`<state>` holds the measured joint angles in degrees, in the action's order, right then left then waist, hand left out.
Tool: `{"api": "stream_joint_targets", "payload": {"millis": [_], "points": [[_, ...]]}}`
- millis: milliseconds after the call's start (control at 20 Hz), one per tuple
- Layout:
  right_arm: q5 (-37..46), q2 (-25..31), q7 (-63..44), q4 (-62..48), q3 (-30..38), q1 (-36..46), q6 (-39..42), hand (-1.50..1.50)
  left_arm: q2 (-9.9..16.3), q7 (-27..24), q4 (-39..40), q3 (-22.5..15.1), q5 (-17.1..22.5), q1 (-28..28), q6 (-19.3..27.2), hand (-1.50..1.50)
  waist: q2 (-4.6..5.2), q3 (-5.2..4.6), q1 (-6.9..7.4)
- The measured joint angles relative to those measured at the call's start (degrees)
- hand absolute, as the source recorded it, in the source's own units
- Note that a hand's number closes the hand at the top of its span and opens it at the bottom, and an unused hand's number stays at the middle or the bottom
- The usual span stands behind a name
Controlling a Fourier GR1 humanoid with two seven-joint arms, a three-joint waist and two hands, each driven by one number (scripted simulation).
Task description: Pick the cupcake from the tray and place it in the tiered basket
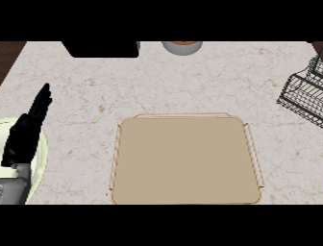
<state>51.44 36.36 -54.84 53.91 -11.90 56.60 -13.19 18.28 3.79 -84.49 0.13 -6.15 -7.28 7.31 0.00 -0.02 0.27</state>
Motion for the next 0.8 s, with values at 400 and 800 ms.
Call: {"api": "stream_joint_targets", "payload": {"millis": [400, 800], "points": [[4.31, 6.91, 4.27, -6.33, 1.09, -2.52, 3.83, 1.5, -0.14, 0.99, 0.15, 0.71, -0.77, -1.25, -0.17, 0.0, 0.07, 0.01, 0.01], [1.25, 9.58, 14.77, -8.73, 7.09, -6.95, 4.61, 1.5, -0.88, 0.87, 1.46, 1.48, -1.23, -2.45, -1.17, 0.0, 0.06, 0.03, -0.11]]}}
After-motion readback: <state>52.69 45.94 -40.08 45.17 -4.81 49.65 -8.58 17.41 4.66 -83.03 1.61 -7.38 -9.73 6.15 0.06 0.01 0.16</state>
